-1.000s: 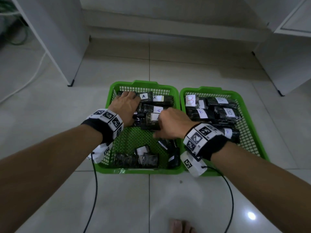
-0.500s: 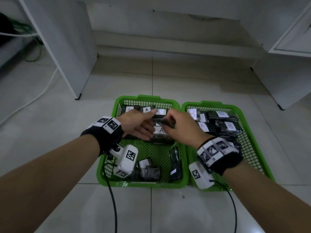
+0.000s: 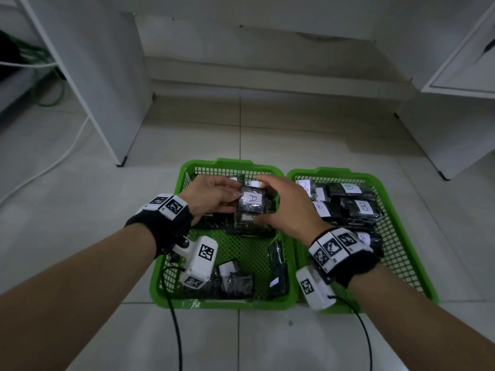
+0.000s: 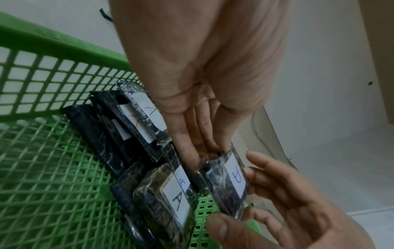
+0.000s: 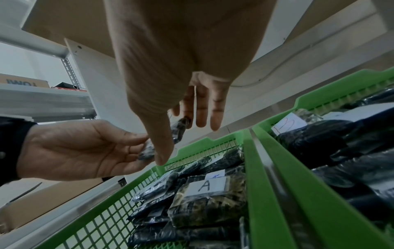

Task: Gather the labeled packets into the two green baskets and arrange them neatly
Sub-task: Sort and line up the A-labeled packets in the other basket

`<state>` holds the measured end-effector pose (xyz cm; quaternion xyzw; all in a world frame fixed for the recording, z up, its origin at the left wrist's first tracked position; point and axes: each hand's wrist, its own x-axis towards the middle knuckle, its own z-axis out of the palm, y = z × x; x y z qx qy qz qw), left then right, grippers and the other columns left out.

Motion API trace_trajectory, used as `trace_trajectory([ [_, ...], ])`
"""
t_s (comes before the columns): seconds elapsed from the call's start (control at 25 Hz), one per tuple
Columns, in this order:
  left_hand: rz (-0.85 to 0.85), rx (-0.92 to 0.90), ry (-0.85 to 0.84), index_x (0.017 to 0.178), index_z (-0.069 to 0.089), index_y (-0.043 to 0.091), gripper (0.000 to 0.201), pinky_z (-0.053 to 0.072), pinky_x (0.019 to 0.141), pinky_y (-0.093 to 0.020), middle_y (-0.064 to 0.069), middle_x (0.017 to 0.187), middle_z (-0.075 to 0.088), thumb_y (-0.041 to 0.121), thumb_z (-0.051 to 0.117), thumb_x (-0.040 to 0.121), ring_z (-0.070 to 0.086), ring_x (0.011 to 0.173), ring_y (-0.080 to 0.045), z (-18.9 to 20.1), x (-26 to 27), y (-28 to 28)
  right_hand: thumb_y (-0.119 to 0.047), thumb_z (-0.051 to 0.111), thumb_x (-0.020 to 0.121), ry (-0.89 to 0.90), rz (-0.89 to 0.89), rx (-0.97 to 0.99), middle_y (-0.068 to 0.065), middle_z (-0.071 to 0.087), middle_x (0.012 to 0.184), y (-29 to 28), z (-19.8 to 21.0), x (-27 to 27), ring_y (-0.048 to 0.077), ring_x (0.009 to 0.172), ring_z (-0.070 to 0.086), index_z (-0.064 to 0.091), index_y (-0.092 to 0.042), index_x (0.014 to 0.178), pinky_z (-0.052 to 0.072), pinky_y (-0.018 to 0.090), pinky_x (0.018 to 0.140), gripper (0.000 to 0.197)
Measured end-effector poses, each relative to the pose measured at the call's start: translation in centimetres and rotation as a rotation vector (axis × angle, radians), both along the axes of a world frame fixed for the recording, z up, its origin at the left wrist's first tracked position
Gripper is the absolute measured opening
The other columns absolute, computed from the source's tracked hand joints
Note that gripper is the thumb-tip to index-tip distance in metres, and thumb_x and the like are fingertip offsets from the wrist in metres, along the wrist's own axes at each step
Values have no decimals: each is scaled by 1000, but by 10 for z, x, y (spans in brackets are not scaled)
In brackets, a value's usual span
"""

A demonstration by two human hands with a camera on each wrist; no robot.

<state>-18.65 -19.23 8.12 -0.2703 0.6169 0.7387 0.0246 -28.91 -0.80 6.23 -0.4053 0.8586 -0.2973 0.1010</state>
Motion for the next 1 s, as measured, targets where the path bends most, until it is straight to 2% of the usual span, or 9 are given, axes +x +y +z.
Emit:
trace_trajectory([
  [0.12, -91, -26, -52, 111, 64, -3, 26, 63, 75, -34, -19, 106, 73, -3, 68, 86, 74, 91, -29, -3, 0, 3, -18, 91, 70, 19, 14, 32, -4, 62, 128, 3, -8, -1, 13, 114, 56, 55, -29, 143, 46, 40, 104, 83],
  [0.24, -76, -58, -109, 104, 63, -5, 20, 62, 76, -36, -22, 106, 72, -6, 69, 85, 74, 87, -30, -13, -2, 9, -13, 90, 69, -46, 8, -35, 0, 60, 135, 6, -17, 1, 15, 118, 60, 56, -21, 142, 51, 38, 105, 81],
  [0.44, -42, -25, -46, 103, 61, -7, 21, 62, 69, -26, -24, 102, 72, -4, 71, 85, 74, 82, -29, -15, -10, 18, -43, 95, 60, -58, -80, -53, -6, 68, 108, 8, -11, 1, 8, 94, 63, 72, -18, 119, 53, 25, 84, 68],
  [0.48, -74, -93, -21, 104, 63, -5, 21, 62, 70, -27, -21, 101, 73, 1, 72, 86, 74, 83, -27, -15, -11, 17, -42, 95, 61, -25, -97, -36, -7, 68, 106, 8, -7, -1, 10, 94, 62, 73, -18, 117, 51, 28, 82, 65],
  [0.56, -207, -637, 18, 104, 69, 9, 20, 60, 80, -31, -6, 101, 74, 19, 73, 87, 71, 91, -21, -20, -14, 5, -41, 91, 68, 60, -104, 62, -9, 63, 102, 4, 0, -10, 13, 96, 55, 71, -21, 117, 42, 29, 78, 57],
  [0.64, -380, -1225, -18, 118, 66, 20, 33, 50, 99, -40, -1, 123, 63, 34, 66, 88, 57, 118, -22, -28, -18, -9, -34, 85, 77, 122, -83, 204, -10, 59, 99, -9, 6, -25, 13, 98, 49, 70, -23, 111, 38, 28, 78, 39],
  [0.68, -463, -1363, -93, 132, 57, 25, 45, 41, 109, -47, -3, 141, 49, 38, 62, 89, 42, 134, -26, -32, -19, -14, -27, 83, 79, 136, -66, 253, -9, 58, 97, -18, 6, -32, 14, 97, 48, 69, -22, 104, 39, 25, 77, 29],
  [0.8, -666, -1453, -271, 153, 25, 36, 67, 19, 119, -59, -1, 164, 8, 49, 51, 94, 5, 151, -29, -47, -25, -20, -11, 77, 81, 216, -1, 365, -5, 56, 90, -46, -5, -46, 16, 96, 49, 65, -17, 89, 27, 14, 63, 16],
  [1.0, -717, -1340, -286, 155, 16, 35, 65, 21, 118, -58, -4, 166, 4, 40, 47, 98, 4, 152, -30, -66, -30, -32, -3, 72, 81, 265, 7, 376, 4, 60, 95, -64, -26, -54, 21, 96, 55, 67, -8, 83, 38, 23, 76, 8],
])
